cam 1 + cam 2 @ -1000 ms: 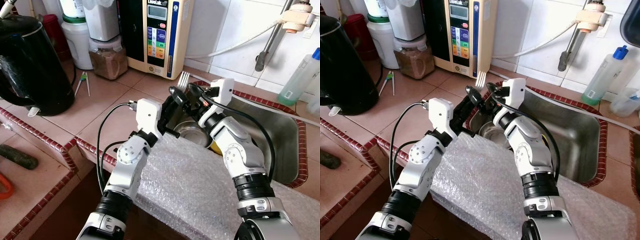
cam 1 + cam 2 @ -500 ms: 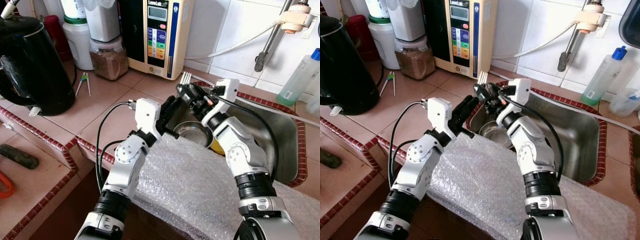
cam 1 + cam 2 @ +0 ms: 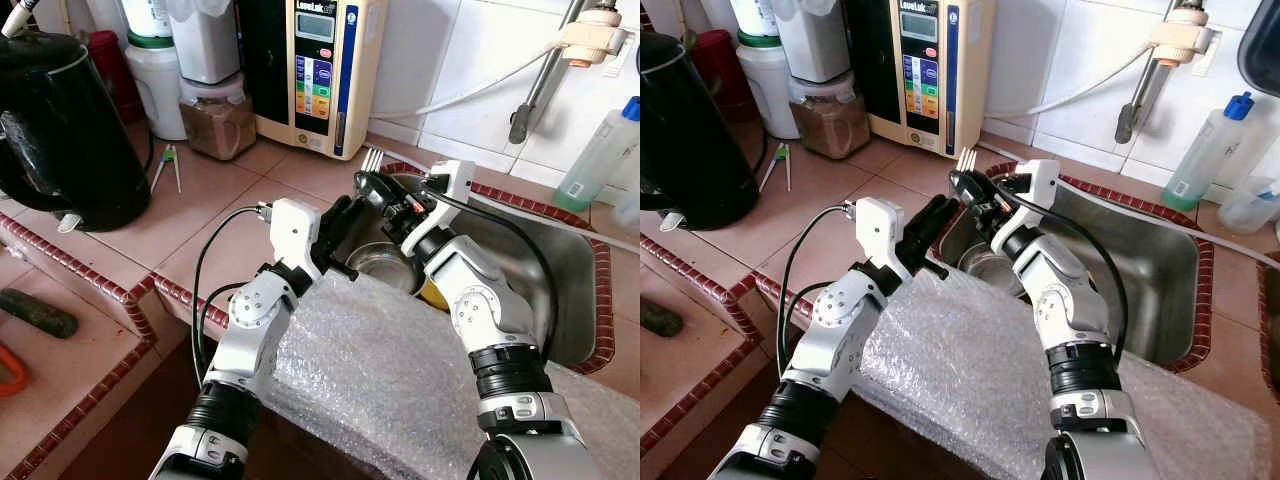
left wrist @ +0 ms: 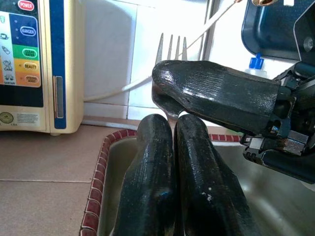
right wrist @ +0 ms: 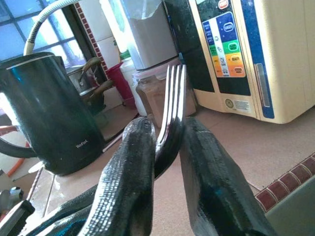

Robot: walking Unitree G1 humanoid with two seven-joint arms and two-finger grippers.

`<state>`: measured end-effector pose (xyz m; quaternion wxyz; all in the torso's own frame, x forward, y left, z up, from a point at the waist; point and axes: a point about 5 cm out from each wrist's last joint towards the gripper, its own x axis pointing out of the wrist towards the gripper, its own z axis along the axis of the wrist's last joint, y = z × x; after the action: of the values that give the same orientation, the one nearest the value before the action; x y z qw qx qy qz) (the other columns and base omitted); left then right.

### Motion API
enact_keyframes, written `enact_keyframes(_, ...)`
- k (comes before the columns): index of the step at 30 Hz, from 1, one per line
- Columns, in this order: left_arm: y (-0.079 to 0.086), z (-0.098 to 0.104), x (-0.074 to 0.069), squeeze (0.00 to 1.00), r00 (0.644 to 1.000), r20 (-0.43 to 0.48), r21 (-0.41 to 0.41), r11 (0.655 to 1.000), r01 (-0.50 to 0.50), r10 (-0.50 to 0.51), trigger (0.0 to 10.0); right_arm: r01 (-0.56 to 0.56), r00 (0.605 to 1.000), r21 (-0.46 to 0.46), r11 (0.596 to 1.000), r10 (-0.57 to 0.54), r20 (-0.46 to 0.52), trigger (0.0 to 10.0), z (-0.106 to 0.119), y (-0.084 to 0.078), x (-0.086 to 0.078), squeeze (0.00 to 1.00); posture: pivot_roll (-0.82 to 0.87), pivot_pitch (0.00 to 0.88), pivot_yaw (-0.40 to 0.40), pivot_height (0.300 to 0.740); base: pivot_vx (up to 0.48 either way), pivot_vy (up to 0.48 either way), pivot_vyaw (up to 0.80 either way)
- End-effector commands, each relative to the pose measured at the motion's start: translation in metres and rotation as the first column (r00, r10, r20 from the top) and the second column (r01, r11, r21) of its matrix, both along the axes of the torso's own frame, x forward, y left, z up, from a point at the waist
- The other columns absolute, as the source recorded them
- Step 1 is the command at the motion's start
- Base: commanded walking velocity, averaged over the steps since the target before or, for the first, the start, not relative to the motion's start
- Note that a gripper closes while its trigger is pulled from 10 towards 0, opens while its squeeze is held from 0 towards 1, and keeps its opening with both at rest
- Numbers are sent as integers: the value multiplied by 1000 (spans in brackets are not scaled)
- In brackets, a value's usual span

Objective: Kitchen organization

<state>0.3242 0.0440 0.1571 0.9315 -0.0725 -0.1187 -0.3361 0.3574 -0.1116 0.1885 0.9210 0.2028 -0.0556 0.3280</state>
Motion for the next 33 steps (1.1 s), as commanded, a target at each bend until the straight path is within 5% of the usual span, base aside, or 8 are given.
enact_keyframes(1, -9, 5, -6, 0, 996, 39, 16, 997, 77, -77, 0, 28, 1000, -2, 1000, -28, -1, 0, 4, -6, 4, 0, -14, 0, -31, 740, 0, 0, 0)
enact_keyframes(21, -7, 2, -5, 0, 997, 35, 46, 997, 61, -62, 0, 72, 997, -13, 997, -72, -8, 0, 3, -10, 7, 0, -11, 0, -32, 740, 0, 0, 0)
enact_keyframes(22, -6, 1, -3, 0, 999, 28, 48, 998, 45, -46, 8431, 75, 997, -13, 997, -75, -9, 0, 3, -10, 7, 0, -11, 0, -32, 740, 0, 0, 0)
enact_keyframes(23, -5, 1, -3, 157, 999, 23, 44, 998, 39, -41, 10000, 76, 997, -13, 997, -76, -9, 0, 3, -10, 7, 0, -12, 0, -32, 740, 0, 0, 0)
enact_keyframes(24, -4, 1, -2, 1000, 999, 11, 31, 999, 34, -34, 10000, 78, 997, -13, 997, -78, -10, 0, 2, -11, 7, 0, -11, 0, -33, 740, 0, 0, 0)
enact_keyframes(33, -2, 1, -1, 1000, 999, -2, 32, 999, 32, -32, 10000, 117, 993, -17, 993, -117, -10, 0, 2, -14, 9, 0, -12, 0, -31, 740, 0, 0, 0)
